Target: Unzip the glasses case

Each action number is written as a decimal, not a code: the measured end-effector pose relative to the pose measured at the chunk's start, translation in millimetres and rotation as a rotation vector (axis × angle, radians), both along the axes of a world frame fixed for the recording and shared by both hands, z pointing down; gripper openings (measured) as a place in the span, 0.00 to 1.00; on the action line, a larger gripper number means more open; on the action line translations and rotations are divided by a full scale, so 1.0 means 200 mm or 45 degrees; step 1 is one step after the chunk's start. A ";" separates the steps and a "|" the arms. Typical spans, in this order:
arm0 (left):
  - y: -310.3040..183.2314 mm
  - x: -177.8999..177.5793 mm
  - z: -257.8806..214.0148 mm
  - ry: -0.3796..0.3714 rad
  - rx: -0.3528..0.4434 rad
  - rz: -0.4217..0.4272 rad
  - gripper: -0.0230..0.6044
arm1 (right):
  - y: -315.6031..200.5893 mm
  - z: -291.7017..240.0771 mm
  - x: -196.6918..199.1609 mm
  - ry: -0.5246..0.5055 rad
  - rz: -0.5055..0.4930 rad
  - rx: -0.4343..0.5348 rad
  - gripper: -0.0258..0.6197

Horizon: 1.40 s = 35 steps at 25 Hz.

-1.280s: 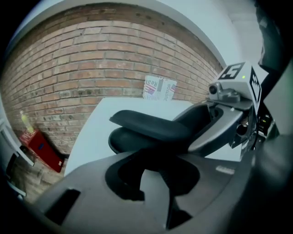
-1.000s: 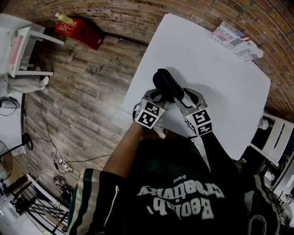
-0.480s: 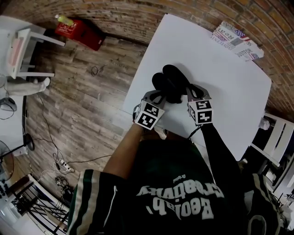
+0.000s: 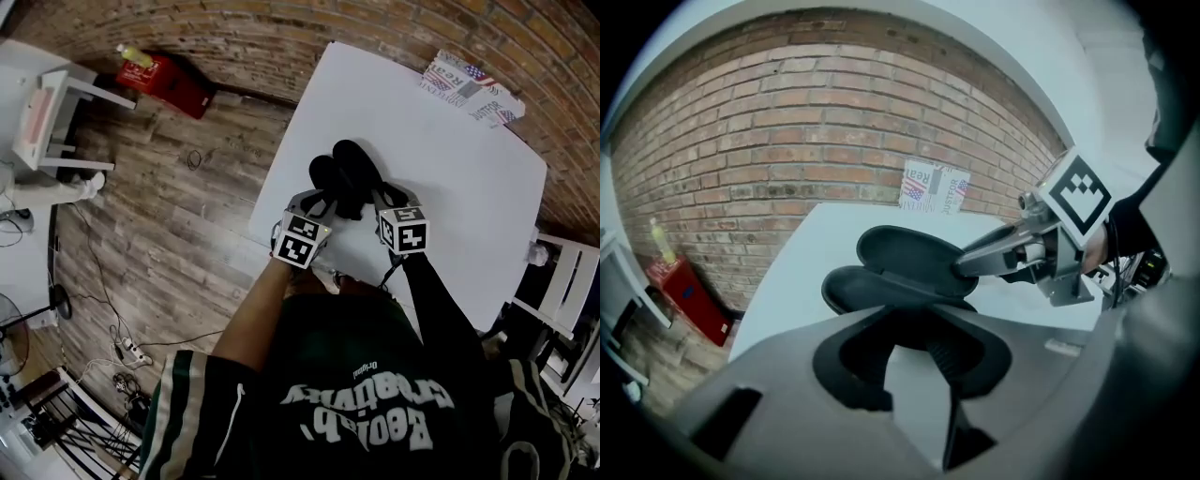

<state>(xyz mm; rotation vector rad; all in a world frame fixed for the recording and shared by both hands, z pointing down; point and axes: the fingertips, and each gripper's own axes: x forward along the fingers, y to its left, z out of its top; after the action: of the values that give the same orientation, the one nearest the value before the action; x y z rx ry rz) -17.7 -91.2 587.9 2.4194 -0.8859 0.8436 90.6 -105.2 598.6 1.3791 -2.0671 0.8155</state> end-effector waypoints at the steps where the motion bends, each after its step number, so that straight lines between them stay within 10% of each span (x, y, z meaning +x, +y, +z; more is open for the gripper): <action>1: 0.00 0.00 -0.02 0.007 0.010 -0.015 0.21 | 0.01 -0.03 -0.01 -0.010 -0.017 0.031 0.24; 10: 0.01 -0.14 -0.37 0.098 0.199 -0.136 0.24 | 0.07 -0.41 0.01 -0.024 0.011 0.326 0.32; 22: 0.03 -0.29 -1.21 0.330 0.594 -0.036 0.26 | 0.27 -1.27 -0.09 0.042 0.187 0.761 0.32; 35: 0.25 -0.34 -1.59 0.441 0.754 0.094 0.27 | 0.58 -1.61 -0.15 0.119 0.300 0.926 0.35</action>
<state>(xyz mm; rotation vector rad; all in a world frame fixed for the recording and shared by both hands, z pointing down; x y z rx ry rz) -86.1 -42.1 270.0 2.9876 -1.0144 0.1678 60.4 10.4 277.3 2.0134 -2.2508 0.0454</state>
